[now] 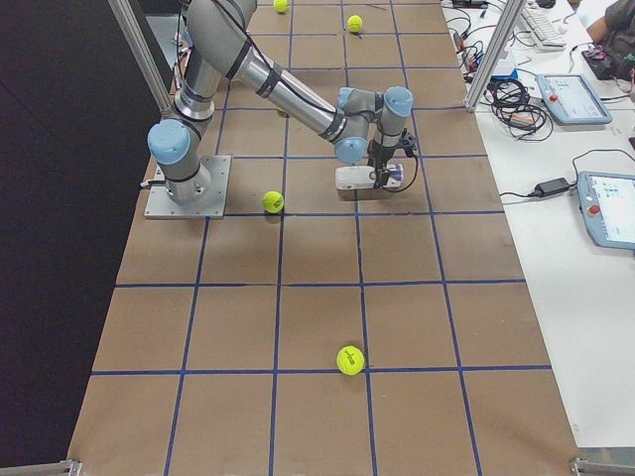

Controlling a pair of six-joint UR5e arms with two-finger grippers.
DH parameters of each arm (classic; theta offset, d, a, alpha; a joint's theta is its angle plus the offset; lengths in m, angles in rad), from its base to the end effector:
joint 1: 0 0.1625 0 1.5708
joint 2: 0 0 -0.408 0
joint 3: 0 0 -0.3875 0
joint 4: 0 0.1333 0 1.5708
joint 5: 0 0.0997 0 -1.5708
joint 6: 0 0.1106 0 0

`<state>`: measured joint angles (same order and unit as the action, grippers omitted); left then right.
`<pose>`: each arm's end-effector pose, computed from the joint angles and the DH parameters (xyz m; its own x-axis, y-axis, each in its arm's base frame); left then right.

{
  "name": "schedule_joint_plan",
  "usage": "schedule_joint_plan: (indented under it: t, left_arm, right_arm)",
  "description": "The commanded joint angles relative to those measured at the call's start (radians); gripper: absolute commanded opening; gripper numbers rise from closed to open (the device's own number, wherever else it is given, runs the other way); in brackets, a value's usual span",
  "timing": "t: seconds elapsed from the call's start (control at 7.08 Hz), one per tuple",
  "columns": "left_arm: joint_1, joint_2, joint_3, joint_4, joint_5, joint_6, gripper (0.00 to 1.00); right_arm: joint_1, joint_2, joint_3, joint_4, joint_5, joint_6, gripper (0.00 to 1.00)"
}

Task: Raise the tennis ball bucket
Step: 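Close the right gripper on the can and lift it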

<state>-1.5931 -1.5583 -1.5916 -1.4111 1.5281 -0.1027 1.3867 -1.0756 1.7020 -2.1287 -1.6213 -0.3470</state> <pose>-0.1491 -0.4944 0.4730 -0.9957 -0.0728 0.0574 -0.0805 0.9861 -0.1457 0.0158 -0.6130 0.1773 -0.9860 -0.1648 0.0241 -0.1624 0.9834 0.0815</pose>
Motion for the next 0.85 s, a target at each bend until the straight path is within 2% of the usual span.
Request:
schedule_joint_plan:
  t: [0.0,0.14,0.42,0.71]
  left_arm:
    - [-0.001,-0.005,0.001,0.006,0.0,0.0,1.0]
    - [-0.001,-0.003,-0.001,0.006,0.0,0.001,1.0]
    - [-0.001,-0.003,-0.001,0.006,-0.002,0.0,1.0]
    - [0.001,-0.003,-0.001,0.006,-0.002,0.0,1.0]
  right_arm:
    - [0.0,0.0,0.001,-0.002,0.001,0.003,0.78]
    - [0.0,-0.001,-0.002,0.0,0.0,0.005,0.75]
    - [0.005,-0.016,-0.025,0.012,-0.006,0.0,0.76]
    - [0.053,-0.02,-0.106,0.106,-0.011,-0.082,0.76]
